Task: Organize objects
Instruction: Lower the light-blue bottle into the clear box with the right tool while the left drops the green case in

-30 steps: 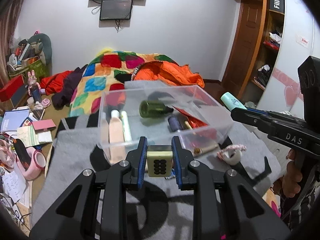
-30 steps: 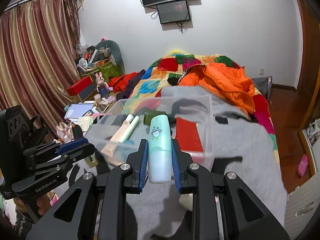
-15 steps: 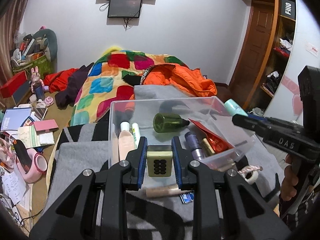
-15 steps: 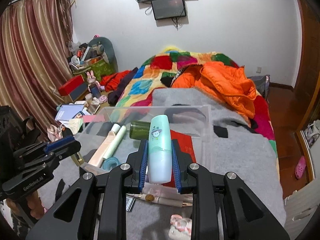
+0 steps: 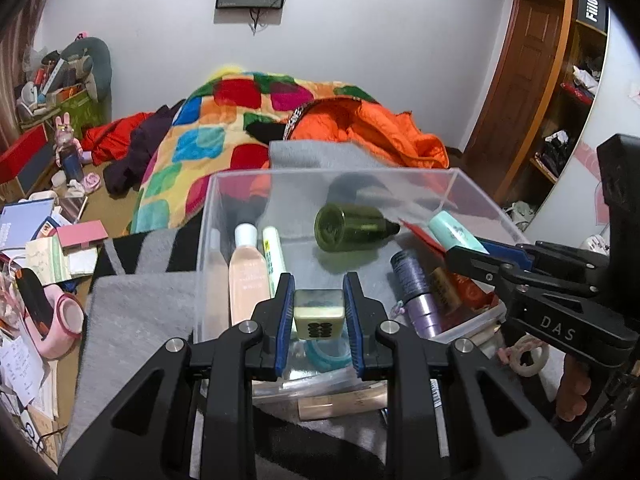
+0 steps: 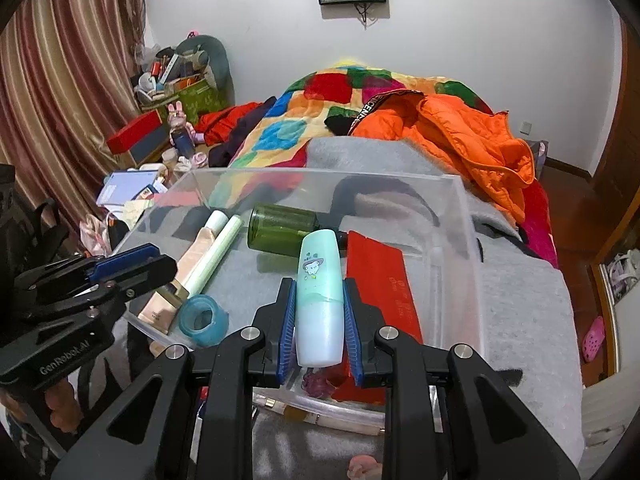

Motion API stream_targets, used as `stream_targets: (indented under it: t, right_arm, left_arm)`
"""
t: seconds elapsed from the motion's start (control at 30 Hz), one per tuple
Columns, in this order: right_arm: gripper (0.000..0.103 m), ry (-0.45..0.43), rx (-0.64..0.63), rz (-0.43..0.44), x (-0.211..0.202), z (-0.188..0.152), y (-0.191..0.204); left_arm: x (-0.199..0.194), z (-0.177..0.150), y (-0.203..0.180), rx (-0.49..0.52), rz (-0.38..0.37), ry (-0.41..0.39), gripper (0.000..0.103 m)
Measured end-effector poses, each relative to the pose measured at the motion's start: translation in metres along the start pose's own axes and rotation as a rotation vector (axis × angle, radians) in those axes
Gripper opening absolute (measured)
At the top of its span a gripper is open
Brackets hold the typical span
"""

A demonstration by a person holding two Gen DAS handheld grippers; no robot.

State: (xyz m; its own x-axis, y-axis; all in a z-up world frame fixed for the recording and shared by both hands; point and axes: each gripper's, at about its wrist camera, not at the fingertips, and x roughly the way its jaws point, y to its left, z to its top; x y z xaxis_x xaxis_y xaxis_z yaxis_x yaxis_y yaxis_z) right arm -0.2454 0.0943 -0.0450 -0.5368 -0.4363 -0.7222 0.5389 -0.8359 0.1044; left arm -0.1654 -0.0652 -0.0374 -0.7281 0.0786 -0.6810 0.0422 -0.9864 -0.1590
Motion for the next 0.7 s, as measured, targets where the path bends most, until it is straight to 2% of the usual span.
stream_targets:
  t: [0.43,0.53,0.63,0.7]
  right_arm:
    - [0.021,0.022,-0.039,-0.012,0.003,-0.002,0.009]
    - [0.025,0.018,-0.035,-0.008,-0.004,-0.003,0.006]
    - [0.032,-0.007,-0.025,-0.01,-0.018,-0.007,0.002]
    - [0.035,-0.03,-0.011,-0.019,-0.031,-0.012,-0.004]
  left_arm:
    - [-0.003,-0.002,-0.002,0.009,0.0,0.004,0.024]
    - [-0.01,-0.002,-0.003,0.006,-0.006,0.001,0.026]
    - [-0.023,-0.003,-0.007,0.019,0.007,-0.024,0.032]
    - [-0.032,-0.004,-0.01,0.027,0.012,-0.042,0.043]
